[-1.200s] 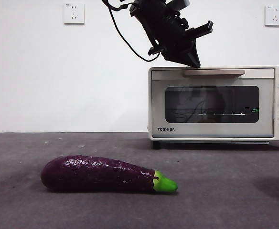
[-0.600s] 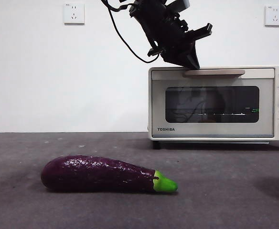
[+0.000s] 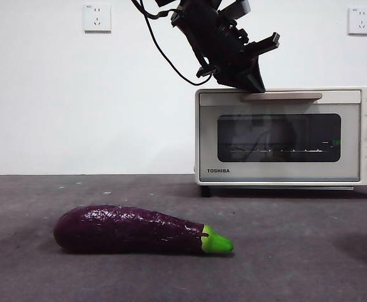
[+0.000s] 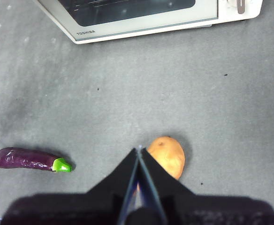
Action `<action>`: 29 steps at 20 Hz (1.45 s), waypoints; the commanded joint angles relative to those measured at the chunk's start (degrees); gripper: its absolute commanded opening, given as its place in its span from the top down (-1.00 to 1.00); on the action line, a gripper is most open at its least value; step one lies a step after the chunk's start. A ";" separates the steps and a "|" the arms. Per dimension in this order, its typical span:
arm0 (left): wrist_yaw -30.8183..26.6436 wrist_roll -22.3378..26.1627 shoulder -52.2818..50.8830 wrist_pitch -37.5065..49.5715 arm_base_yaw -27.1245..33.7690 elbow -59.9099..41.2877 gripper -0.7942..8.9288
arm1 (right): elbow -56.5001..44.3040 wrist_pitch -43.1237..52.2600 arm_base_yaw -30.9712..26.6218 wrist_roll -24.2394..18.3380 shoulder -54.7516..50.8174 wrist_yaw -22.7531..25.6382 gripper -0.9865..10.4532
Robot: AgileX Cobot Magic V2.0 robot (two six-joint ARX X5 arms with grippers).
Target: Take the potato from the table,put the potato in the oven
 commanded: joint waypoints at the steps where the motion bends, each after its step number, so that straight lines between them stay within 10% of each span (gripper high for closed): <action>1: -0.57 1.07 3.17 -6.62 -0.11 -1.86 0.85 | 0.22 -1.03 0.02 -0.59 -0.09 -0.15 0.83; 17: 0.59 -1.09 3.17 -18.75 -2.51 -1.86 0.85 | 1.64 -10.25 0.02 2.80 -13.27 -2.58 0.83; 29: 0.39 -4.22 3.17 -22.16 -5.09 -1.86 0.85 | 26.75 -18.08 0.02 3.74 -14.78 -2.56 0.83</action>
